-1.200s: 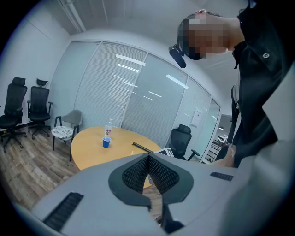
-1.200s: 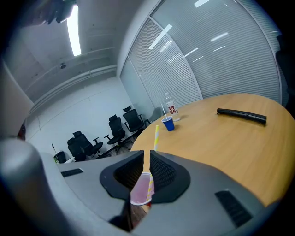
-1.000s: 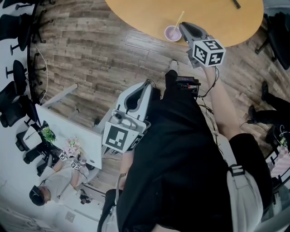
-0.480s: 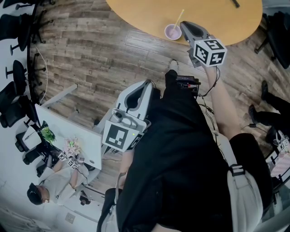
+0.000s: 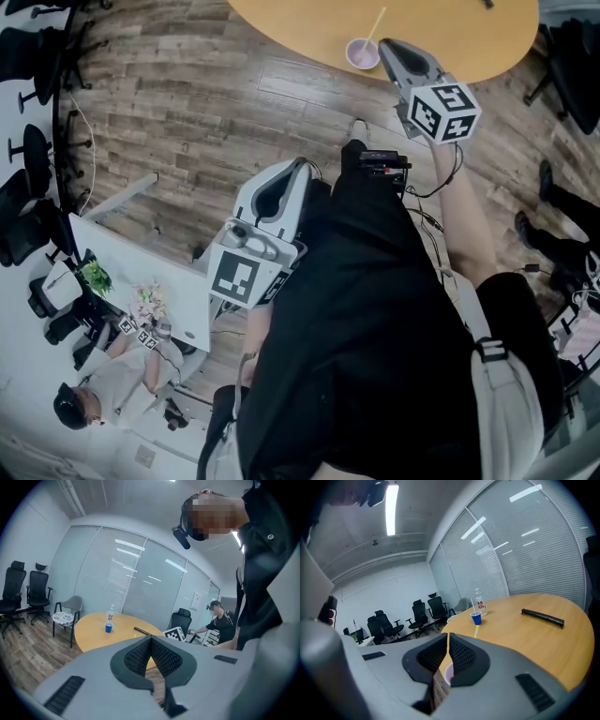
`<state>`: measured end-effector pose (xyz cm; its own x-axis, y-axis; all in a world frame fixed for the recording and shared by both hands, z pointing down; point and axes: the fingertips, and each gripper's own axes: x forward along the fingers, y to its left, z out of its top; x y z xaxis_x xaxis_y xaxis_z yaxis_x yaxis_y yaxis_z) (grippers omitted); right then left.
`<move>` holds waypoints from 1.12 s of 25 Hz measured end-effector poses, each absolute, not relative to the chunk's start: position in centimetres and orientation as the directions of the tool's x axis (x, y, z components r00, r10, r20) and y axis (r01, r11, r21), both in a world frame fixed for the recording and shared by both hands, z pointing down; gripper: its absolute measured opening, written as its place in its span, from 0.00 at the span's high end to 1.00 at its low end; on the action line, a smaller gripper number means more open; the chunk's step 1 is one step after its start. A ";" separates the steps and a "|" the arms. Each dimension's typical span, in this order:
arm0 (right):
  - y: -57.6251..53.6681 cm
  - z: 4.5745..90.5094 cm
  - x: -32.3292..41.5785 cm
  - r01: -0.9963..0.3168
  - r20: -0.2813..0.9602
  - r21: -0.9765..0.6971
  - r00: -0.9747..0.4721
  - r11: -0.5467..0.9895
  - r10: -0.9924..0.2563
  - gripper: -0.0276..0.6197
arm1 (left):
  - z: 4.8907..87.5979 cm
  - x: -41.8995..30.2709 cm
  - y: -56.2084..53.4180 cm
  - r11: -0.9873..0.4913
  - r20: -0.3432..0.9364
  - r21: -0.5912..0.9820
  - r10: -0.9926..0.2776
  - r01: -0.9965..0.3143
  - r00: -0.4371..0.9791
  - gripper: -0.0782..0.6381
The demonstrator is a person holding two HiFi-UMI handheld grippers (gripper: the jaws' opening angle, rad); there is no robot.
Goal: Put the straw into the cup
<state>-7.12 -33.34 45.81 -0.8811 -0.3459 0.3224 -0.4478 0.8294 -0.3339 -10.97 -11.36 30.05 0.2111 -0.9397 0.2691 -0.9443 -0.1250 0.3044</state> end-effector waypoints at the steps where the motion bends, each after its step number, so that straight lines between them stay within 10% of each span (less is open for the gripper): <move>1: -32.8 45.3 -7.1 -0.447 0.313 -0.329 -0.883 0.832 -0.350 0.92 | 30.0 -11.2 -11.0 -0.129 0.268 0.304 -0.939 -0.944 0.215 0.88; 28: -10.4 36.4 -7.1 -0.394 0.232 -0.231 -0.910 0.889 -0.343 0.93 | 29.1 -15.5 6.3 -0.280 0.148 0.300 -0.931 -0.912 0.335 0.88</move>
